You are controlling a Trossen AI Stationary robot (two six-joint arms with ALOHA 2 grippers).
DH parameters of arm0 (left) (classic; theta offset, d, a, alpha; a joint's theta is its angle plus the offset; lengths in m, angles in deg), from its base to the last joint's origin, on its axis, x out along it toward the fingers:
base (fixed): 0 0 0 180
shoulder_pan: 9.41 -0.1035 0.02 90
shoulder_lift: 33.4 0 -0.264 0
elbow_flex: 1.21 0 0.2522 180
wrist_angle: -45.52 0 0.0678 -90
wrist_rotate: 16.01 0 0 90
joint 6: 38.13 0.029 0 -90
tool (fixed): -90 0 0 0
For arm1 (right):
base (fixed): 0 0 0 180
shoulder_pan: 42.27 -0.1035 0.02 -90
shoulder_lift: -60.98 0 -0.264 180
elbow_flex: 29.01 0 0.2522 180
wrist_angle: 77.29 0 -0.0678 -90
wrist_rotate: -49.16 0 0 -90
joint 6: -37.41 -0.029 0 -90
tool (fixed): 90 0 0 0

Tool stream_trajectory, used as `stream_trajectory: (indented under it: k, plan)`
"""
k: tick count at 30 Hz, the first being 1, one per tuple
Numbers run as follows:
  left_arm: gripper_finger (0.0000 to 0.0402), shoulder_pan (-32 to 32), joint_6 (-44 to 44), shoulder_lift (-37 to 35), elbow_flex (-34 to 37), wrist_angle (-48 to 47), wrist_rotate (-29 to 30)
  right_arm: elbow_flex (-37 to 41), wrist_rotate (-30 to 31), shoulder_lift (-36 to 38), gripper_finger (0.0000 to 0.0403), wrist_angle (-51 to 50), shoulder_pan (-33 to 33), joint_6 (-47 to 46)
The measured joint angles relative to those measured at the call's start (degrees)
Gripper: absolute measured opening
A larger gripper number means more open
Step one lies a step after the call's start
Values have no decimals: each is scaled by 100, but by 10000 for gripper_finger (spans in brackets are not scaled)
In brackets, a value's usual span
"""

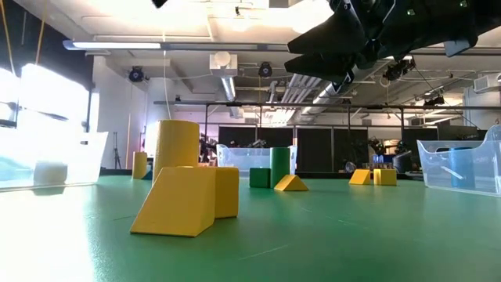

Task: Sort blocks by size
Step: Put the yellow triangle block into the top transparent bin

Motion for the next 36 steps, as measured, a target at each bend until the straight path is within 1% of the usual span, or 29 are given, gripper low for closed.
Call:
stream_trajectory:
  k: [5, 7, 9, 12, 15, 19, 23, 27, 30, 34, 36]
  plan:
    - [215, 274, 246, 534, 0, 687, 802, 0, 1, 0, 178, 17, 53, 390]
    - [212, 389, 112, 778, -56, 820, 1036, 0, 1, 0, 178, 6, 51, 512]
    - [207, 536, -249, 1069, -326, 813, 1212, 0, -2, 0, 178, -10, 51, 573]
    - [199, 801, -808, 1579, -953, 444, 1426, -2, -26, 0, 178, -9, 51, 703]
    - [191, 1057, -1483, 2166, -1702, -357, 1656, -2, -27, 0, 178, 17, 51, 896]
    - [184, 1293, -3156, 2921, -2602, -1410, 1586, -2, -32, 0, 178, 64, 51, 1139]
    - [181, 1480, -5059, 3558, -3148, -1901, 1052, -2, -41, 0, 178, 95, 80, 1170]
    - [181, 1630, -6932, 4108, -3342, -1830, 306, -2, -56, 0, 178, 84, 91, 1187]
    - [181, 1741, -8179, 4511, -3410, -1709, -59, -2, -280, 0, 178, 72, 91, 1254]
    - [181, 1850, -9580, 4972, -3445, -1453, -91, -2, -704, 0, 178, 70, 91, 1262]
    - [181, 1869, -10086, 5094, -3459, -1339, 30, -2, -855, 0, 178, 34, 86, 1261]
